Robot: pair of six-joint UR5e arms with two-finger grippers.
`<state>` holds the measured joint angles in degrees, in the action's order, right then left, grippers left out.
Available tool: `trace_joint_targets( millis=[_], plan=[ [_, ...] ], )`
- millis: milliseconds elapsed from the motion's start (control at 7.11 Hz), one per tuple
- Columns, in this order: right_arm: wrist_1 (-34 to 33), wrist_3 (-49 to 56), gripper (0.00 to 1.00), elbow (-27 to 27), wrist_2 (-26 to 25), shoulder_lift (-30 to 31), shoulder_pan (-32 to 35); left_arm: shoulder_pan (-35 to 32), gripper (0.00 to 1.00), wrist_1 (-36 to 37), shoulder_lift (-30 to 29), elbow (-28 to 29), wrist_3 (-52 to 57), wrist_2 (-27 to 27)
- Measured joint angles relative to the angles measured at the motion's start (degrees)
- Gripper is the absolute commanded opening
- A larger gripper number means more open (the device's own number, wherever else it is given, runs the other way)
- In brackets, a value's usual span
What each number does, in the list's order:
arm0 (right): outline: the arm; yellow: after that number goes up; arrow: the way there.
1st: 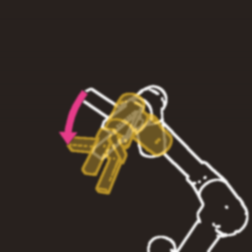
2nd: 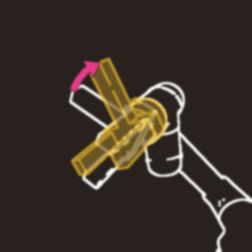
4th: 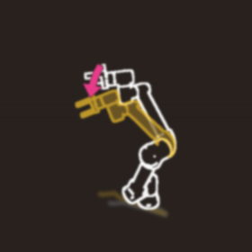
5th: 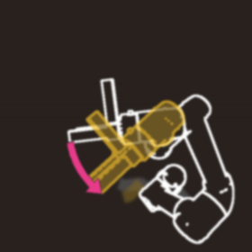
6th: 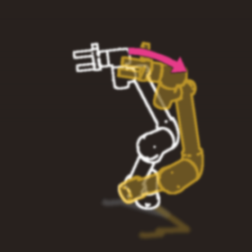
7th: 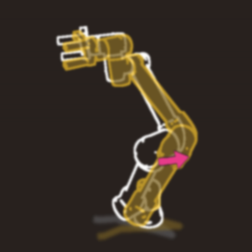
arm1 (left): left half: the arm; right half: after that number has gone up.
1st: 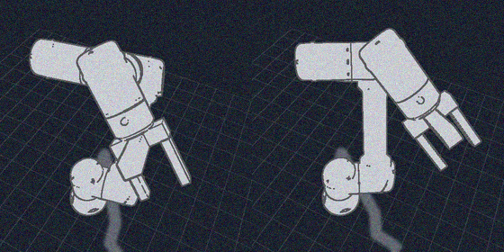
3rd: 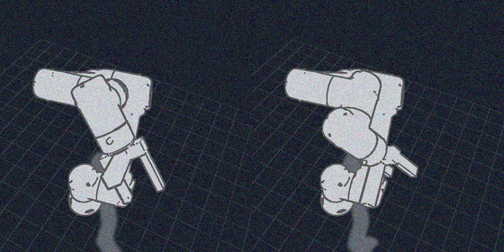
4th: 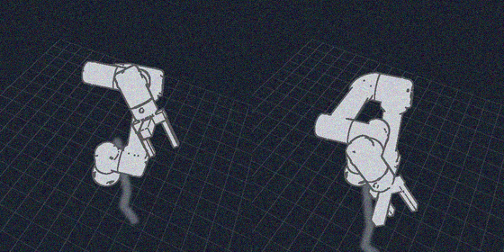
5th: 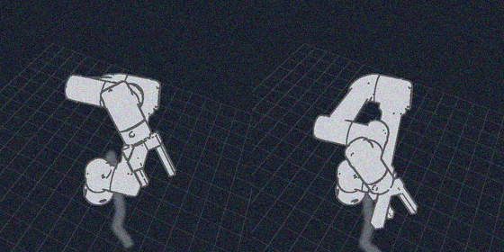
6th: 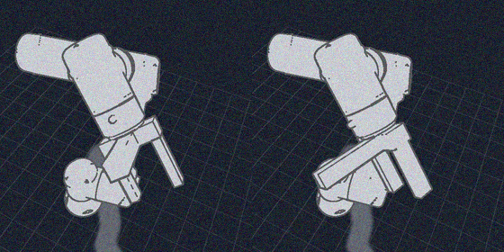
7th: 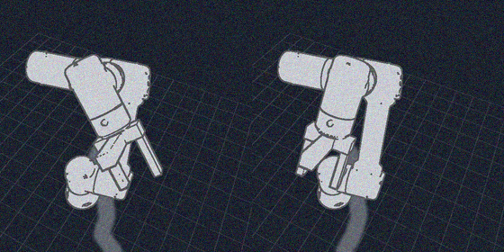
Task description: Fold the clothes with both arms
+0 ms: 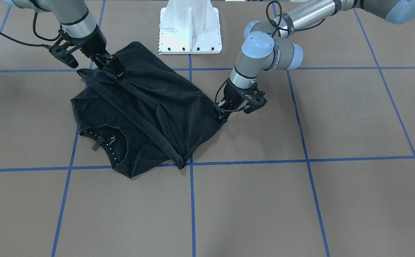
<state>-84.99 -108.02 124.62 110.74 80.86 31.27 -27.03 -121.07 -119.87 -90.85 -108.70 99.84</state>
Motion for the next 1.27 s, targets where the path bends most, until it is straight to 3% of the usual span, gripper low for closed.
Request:
trace_joint_targets(
  millis=[281, 703, 984, 1265],
  plan=[
    [0.0, 0.0, 1.0, -0.4, -0.1, 0.0, -0.1, -0.4, 0.0, 0.0, 0.0, -0.5, 1.1, -0.2],
    [0.0, 0.1, 1.0, -1.0, -0.6, -0.1, 0.5, -6.5, 0.0, -1.5, -0.8, 0.4, 12.5, -1.0],
    [0.1, 0.3, 1.0, -1.1, -0.7, -0.3, 1.0, -11.6, 0.0, -7.4, -5.0, 8.8, 18.0, -1.1],
    [0.2, 0.4, 1.0, -1.1, -0.9, -1.3, 1.2, -15.0, 0.0, -16.8, -13.5, 24.3, 19.7, -1.5]
  ],
)
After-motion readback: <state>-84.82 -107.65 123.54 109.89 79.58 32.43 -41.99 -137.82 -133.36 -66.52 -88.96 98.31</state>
